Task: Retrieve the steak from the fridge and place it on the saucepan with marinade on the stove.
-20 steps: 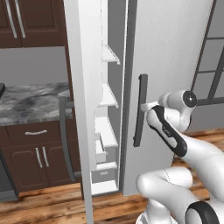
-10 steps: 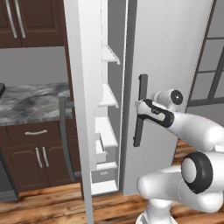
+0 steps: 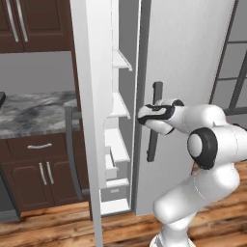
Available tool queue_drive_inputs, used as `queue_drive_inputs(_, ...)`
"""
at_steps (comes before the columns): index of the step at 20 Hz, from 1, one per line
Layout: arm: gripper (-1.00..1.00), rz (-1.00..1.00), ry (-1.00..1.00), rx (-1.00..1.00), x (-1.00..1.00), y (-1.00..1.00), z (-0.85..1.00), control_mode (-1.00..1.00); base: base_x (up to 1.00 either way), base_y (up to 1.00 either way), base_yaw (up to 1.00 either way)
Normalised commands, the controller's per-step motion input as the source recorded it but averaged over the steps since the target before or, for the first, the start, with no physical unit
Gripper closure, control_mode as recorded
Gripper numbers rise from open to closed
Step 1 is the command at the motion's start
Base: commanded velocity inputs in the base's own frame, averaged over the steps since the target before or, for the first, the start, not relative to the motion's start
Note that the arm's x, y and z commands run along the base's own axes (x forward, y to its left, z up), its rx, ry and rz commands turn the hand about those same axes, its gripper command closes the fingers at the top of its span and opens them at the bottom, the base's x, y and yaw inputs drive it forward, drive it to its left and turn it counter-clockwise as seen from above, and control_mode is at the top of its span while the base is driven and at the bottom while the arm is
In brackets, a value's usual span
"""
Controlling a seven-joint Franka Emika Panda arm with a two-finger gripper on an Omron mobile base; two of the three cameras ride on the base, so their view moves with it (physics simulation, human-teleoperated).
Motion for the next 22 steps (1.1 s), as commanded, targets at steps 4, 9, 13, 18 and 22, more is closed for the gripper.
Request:
queue_drive_inputs(4,-1.00,0.00,-0.02,0.00,0.82,-0.02,-0.25,-1.00,0.00,0.00,0.00)
queue_drive_inputs(9,1.00,0.00,-0.01,0.00,0.84,-0.07,-0.27,-1.00,0.00,0.00,0.00)
queue_drive_inputs(13,1.00,0.00,0.09,0.00,0.68,0.00,0.00,-1.00,0.00,0.00,0.00)
queue_drive_inputs(18,1.00,0.00,0.30,0.00,0.02,-0.30,0.19,-1.00,0.00,0.00,0.00)
queue_drive_inputs(22,1.00,0.00,0.40,0.00,-0.39,-0.22,0.74,-1.00,0.00,0.00,0.00)
